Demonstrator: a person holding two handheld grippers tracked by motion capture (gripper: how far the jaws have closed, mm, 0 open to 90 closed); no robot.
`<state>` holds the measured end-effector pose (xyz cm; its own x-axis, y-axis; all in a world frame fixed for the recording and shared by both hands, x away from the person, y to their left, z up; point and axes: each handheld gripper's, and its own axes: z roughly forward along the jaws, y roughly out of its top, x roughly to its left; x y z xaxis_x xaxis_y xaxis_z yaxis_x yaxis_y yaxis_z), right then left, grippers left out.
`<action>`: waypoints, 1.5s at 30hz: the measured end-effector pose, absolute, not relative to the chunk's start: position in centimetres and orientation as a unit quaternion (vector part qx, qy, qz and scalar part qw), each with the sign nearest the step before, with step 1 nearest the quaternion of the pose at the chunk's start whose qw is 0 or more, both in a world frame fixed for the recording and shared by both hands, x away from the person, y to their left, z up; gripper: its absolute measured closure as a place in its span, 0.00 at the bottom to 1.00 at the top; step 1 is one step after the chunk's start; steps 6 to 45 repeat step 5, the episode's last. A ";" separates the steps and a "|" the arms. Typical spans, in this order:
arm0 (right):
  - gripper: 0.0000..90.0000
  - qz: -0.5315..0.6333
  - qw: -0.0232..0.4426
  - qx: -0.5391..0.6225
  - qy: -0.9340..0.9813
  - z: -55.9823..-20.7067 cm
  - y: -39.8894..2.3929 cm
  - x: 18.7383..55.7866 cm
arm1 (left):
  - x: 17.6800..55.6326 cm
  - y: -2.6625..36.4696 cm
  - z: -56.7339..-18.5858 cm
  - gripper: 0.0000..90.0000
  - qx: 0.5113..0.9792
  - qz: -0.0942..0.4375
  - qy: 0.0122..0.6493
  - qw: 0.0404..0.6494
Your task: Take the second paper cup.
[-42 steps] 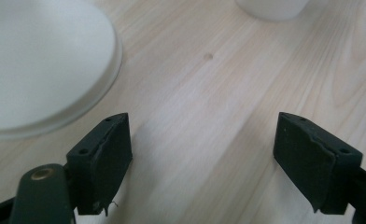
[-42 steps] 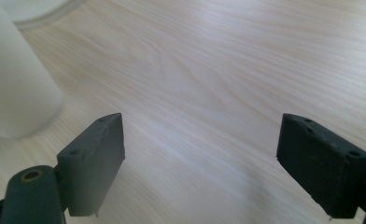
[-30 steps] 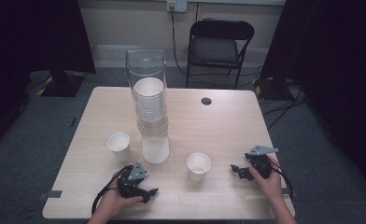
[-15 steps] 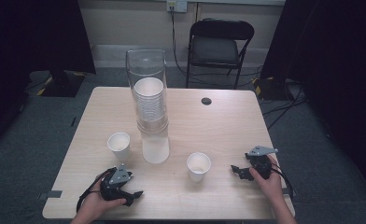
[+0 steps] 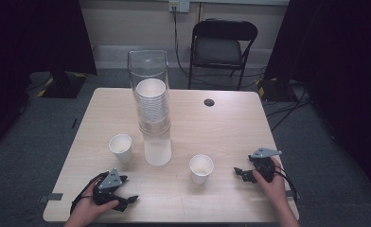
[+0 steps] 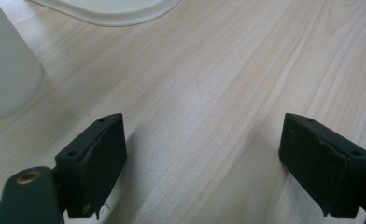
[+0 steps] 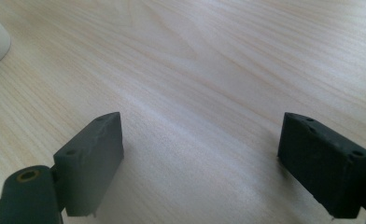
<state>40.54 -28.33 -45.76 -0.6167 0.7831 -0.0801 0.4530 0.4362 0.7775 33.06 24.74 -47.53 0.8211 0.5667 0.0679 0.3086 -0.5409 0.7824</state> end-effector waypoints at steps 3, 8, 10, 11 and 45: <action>0.15 0.373 0.221 0.378 0.818 -45.8 -28.3 40.5 | 33.0 24.7 -47.5 0.15 0.863 0.158 0.254 0.406; 0.15 0.373 0.221 0.378 0.818 -45.8 -28.3 40.5 | 33.0 24.7 -47.5 0.15 0.865 0.159 0.253 0.404; 0.15 0.373 0.221 0.378 0.818 -45.8 -28.3 40.5 | 33.0 24.7 -47.5 0.15 0.865 0.159 0.253 0.404; 0.15 0.373 0.221 0.378 0.818 -45.8 -28.3 40.5 | 33.0 24.7 -47.5 0.15 0.865 0.159 0.253 0.404; 0.15 0.373 0.221 0.378 0.818 -45.8 -28.3 40.5 | 33.0 24.7 -47.5 0.15 0.865 0.159 0.253 0.404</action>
